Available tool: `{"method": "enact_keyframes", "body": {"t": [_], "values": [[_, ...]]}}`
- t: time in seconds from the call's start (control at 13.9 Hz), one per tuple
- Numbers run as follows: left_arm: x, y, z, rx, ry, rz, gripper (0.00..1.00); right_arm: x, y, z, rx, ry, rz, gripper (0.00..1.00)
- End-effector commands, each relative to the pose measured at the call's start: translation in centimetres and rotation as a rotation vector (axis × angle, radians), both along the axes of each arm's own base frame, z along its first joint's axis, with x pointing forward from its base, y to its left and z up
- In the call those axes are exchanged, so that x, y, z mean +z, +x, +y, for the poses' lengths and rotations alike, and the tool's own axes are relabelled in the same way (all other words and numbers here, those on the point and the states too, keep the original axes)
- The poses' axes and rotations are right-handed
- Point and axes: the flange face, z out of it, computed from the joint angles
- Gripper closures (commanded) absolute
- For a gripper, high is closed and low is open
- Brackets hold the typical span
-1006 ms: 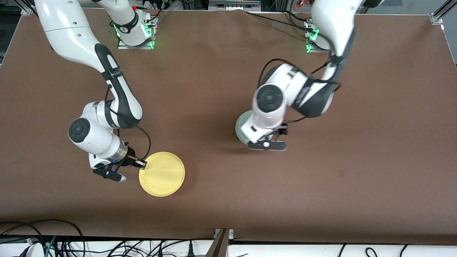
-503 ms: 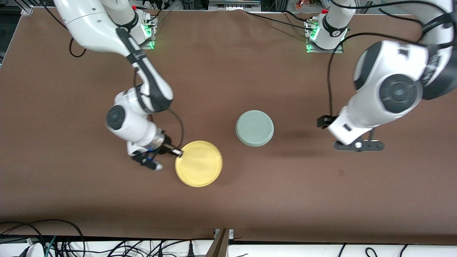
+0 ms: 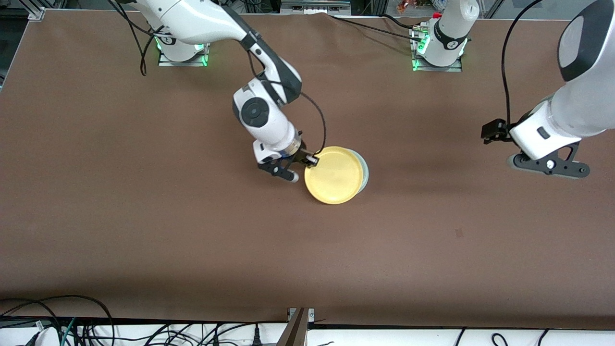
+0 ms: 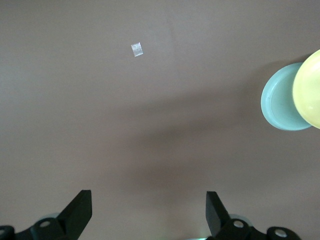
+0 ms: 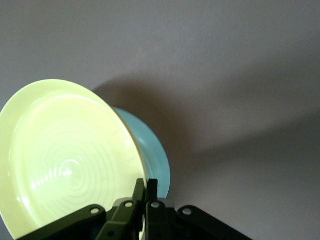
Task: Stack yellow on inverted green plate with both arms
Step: 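Release the inverted green plate while the right gripper carries the yellow plate over, then lower the yellow plate onto the inverted green plate with the right gripper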
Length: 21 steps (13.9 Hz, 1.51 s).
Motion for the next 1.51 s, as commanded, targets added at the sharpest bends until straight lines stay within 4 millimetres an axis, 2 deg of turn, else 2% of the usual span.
{"method": "enact_keyframes", "body": {"t": [0.0,0.07,0.14,0.29,0.43,0.79,1.22,1.29,1.36,1.44], "values": [[2.2,-4.4,2.3,-0.016,0.001,-0.114,0.0,-0.2,-1.0,0.8,-0.026,0.0,0.007,1.0],[2.6,-5.6,2.7,-0.014,0.0,-0.165,0.0,-1.0,-1.7,1.4,-0.027,-0.009,0.015,1.0],[2.9,-6.2,4.1,0.017,0.0,-0.195,0.0,-1.6,-1.8,1.6,-0.031,-0.006,0.009,1.0],[3.0,-6.1,5.7,0.049,-0.018,-0.202,0.0,-2.8,-1.4,1.7,-0.048,0.017,-0.022,1.0],[3.0,-5.8,5.9,0.077,-0.043,-0.206,0.0,-2.9,-1.3,1.8,-0.052,0.027,-0.036,1.0],[2.4,-6.0,7.9,0.128,-0.082,-0.158,0.0,-4.1,-2.9,2.9,-0.026,0.013,-0.019,1.0],[2.9,-6.7,7.0,0.099,-0.066,-0.096,0.0,-5.1,-3.9,2.9,-0.016,-0.004,-0.003,1.0],[2.9,-6.5,7.0,0.1,-0.066,-0.103,0.0,-5.1,-3.9,2.9,-0.016,-0.004,-0.003,0.88],[3.2,-6.3,7.1,0.101,-0.067,-0.114,0.0,-5.1,-3.6,2.7,-0.02,-0.004,-0.003,0.46],[3.1,-6.1,7.1,0.101,-0.064,-0.113,0.0,-5.0,-3.3,2.5,-0.024,-0.001,-0.005,0.3]]}}
